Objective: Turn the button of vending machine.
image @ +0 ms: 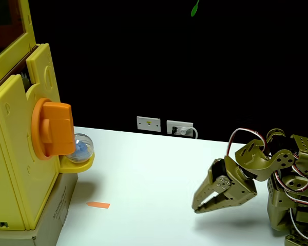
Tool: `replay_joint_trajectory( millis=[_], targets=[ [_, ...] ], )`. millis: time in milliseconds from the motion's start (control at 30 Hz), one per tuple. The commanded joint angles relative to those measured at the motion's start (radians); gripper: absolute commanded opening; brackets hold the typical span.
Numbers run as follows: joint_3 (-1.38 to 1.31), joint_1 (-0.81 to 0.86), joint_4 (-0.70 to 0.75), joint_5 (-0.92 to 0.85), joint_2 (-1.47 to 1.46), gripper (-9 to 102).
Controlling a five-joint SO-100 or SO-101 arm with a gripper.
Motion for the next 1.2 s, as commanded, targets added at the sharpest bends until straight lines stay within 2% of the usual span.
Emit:
replay_joint_trajectory(
  millis=[0,133,1167],
  targets=[
    [0.057,-0.020,0.038,0.014,0.146,1],
    [0.041,-0.023,0.094,0.063,0.146,0],
    [0.048,-0.063,0.071,0.041,0.147,-1]
  ],
)
